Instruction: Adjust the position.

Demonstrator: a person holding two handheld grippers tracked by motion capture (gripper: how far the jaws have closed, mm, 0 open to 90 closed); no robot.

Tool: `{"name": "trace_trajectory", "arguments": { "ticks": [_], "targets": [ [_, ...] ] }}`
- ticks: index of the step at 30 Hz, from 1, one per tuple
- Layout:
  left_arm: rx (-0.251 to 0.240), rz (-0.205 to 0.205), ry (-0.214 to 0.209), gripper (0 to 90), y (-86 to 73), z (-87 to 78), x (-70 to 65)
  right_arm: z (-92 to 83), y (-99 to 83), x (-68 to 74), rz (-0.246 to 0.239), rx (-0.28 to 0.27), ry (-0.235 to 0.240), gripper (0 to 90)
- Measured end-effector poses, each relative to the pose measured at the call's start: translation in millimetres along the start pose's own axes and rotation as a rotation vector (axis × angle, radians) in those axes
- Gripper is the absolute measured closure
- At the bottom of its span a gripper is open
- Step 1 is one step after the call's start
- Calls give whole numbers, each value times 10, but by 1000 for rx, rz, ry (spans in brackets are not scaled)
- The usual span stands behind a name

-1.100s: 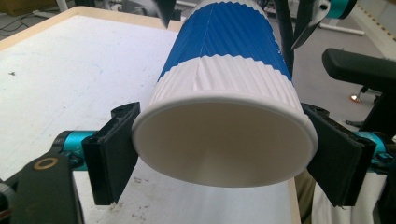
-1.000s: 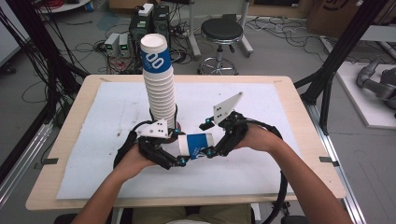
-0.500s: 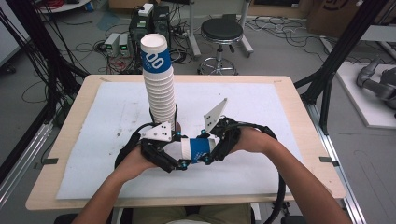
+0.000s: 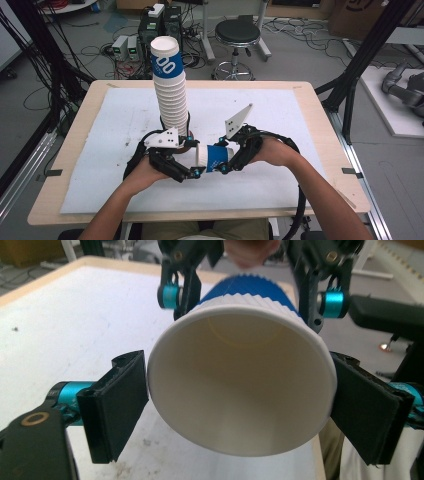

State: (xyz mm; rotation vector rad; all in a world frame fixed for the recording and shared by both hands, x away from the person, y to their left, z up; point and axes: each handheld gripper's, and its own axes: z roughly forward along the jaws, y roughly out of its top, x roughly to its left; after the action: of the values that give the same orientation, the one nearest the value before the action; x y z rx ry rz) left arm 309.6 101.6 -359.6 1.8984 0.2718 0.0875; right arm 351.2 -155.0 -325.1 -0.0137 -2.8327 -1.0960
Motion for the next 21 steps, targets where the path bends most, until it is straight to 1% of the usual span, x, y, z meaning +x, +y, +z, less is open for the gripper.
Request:
{"name": "trace_trajectory", "arguments": {
  "ticks": [1,2,3,7,10,12,13,14,15,16,17,18,21],
  "targets": [
    [-18,-2,-4,142,2,-13,2,4,-35,2,8,-15,4,268],
    [-36,-3,-5,142,7,-28,2,9,-74,5,18,-18,6,268],
    [-53,-2,-3,142,12,-47,9,15,-122,9,22,-31,0,268],
    [-142,-39,15,141,5,-112,54,13,-313,7,61,-123,-15,267],
    [-192,-55,16,135,-18,-146,82,3,-410,24,71,-185,-44,266],
    [-214,-61,15,135,-31,-150,89,-4,-459,37,72,-243,-66,266],
    [-222,-64,12,135,-40,-153,95,-8,-469,44,79,-255,-68,266],
    [-231,-69,5,134,-47,-151,98,-12,-481,54,83,-276,-80,266],
    [-235,-69,4,135,-51,-150,98,-17,-500,63,87,-308,-87,266],
    [-242,-67,4,133,-54,-142,93,-18,-512,68,90,-325,-90,266],
    [-240,-65,2,131,-55,-140,91,-13,-535,79,96,-359,-102,266],
    [-241,-62,0,130,-56,-132,88,-7,-548,82,99,-377,-100,266],
    [-240,-62,-5,128,-63,-107,76,23,-572,97,101,-406,-102,266]
  ]
}}
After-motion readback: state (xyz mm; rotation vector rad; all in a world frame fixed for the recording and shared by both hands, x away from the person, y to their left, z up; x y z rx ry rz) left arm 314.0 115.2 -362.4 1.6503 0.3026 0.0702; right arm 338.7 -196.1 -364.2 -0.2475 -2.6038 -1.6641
